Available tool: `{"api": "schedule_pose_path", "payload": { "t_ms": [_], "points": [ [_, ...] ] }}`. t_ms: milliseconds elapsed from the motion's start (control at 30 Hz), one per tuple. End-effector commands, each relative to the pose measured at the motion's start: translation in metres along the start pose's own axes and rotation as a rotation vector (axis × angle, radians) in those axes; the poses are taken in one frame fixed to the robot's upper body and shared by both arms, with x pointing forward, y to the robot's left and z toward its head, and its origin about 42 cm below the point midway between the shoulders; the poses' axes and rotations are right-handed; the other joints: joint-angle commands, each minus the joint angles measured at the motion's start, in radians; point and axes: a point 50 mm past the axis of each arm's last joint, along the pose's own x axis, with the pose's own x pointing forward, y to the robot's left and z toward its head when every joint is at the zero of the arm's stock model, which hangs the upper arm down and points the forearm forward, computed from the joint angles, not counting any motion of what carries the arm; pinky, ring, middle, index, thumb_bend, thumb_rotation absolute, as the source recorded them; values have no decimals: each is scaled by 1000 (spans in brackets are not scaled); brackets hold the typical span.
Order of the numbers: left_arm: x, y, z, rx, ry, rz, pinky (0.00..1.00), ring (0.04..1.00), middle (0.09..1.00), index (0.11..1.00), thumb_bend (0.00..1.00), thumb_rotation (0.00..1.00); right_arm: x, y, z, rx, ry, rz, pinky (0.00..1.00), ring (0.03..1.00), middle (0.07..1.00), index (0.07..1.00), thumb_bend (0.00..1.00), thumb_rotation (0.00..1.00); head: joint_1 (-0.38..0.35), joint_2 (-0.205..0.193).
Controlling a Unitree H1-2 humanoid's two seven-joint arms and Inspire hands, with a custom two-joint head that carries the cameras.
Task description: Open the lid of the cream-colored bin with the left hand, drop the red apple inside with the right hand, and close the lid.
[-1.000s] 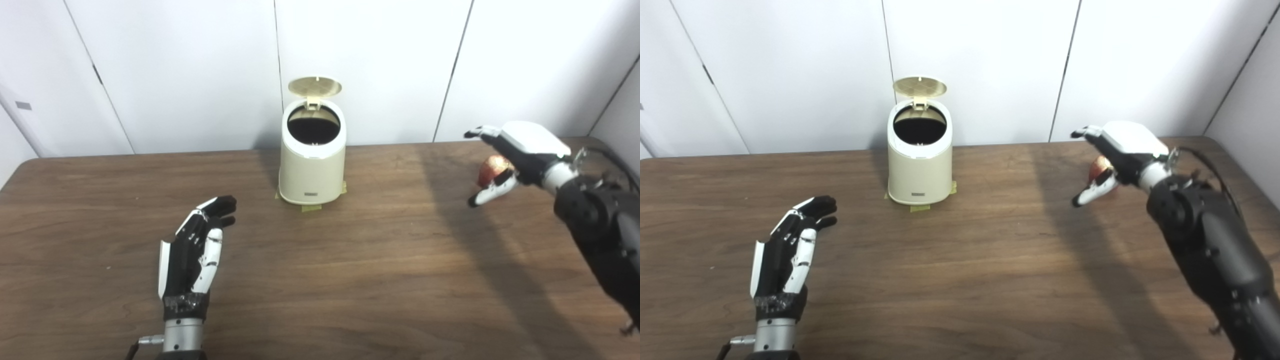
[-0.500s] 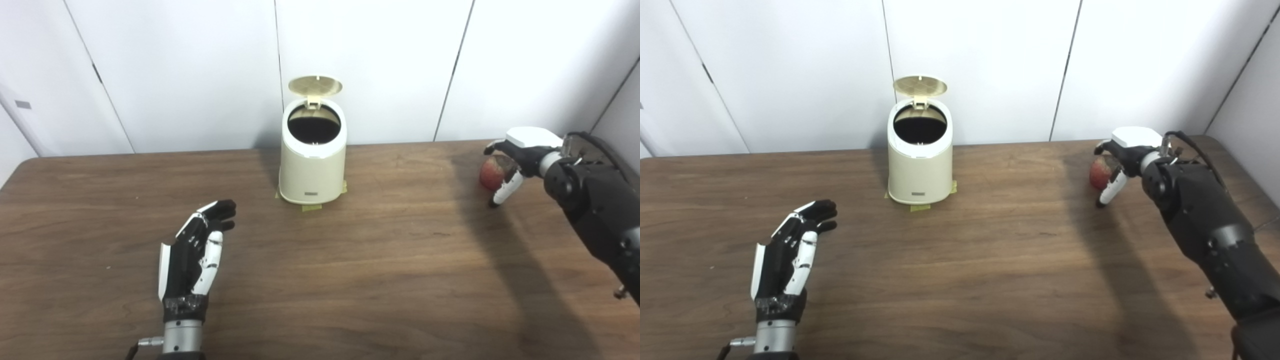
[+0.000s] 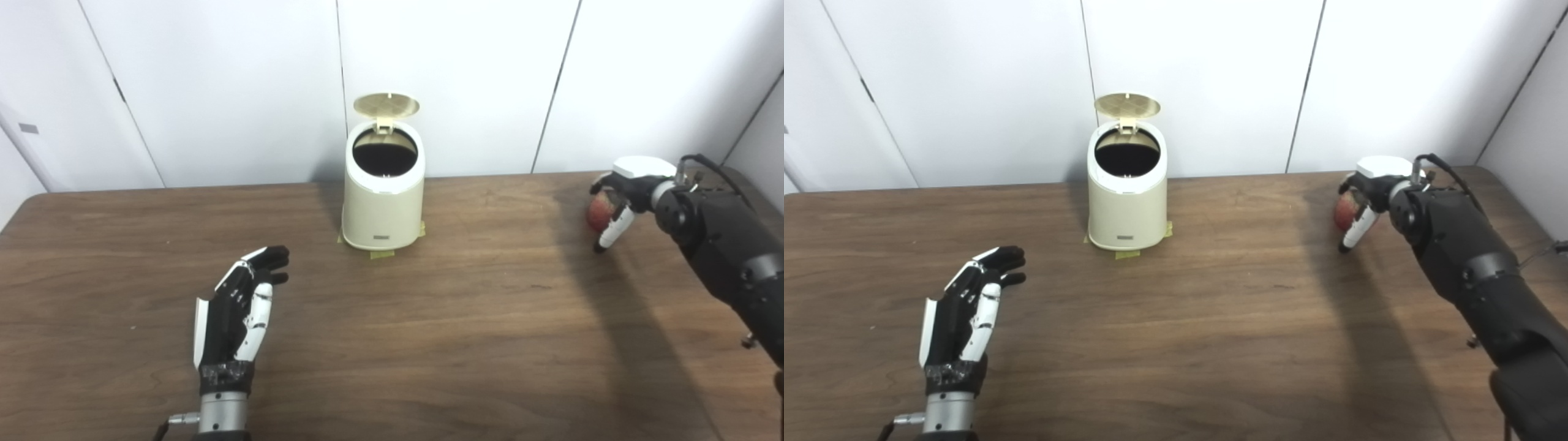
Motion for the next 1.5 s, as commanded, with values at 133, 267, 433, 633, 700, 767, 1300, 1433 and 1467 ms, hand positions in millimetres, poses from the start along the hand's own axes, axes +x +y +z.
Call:
{"api": "schedule_pose_path", "payload": {
  "t_ms": [133,267,433,633,700,767,1300,1433,1467],
  "points": [
    [-9,-1,-3,52,-35,-13,670,745,741,700,188,645,0,-43,4,24,-29,-109,635,798,889,846,943,247,2,2],
    [-10,-1,-4,51,-32,-9,674,747,745,698,177,651,1,-45,7,32,-22,-61,670,821,900,832,923,225,5,6],
    [-10,-1,-3,48,-31,-10,687,753,749,701,188,623,2,-43,12,-71,-28,-105,511,635,731,736,860,83,9,7],
    [-11,-2,-2,84,-28,-20,680,752,748,710,187,722,7,-29,17,-68,-16,-298,347,444,467,502,534,0,5,8],
    [-11,-2,-2,80,-27,-19,673,751,748,707,189,718,5,-30,19,-59,-20,-312,338,435,466,496,531,0,5,8],
    [-11,-2,-2,74,-31,-21,672,750,747,703,188,702,5,-30,19,-27,-15,-320,319,414,443,505,529,0,3,10],
    [-10,-2,-2,59,-36,-27,666,743,743,705,177,664,-42,-55,43,75,-234,-455,381,467,504,480,527,0,-10,14],
    [-10,-2,-3,65,-38,-31,667,746,746,706,179,671,-75,-67,70,63,-423,-571,379,478,536,465,522,0,-8,16],
    [-9,-2,-3,66,-36,-28,663,744,744,704,184,673,-86,-70,80,57,-476,-610,352,448,528,468,524,0,-9,15]
  ]
}}
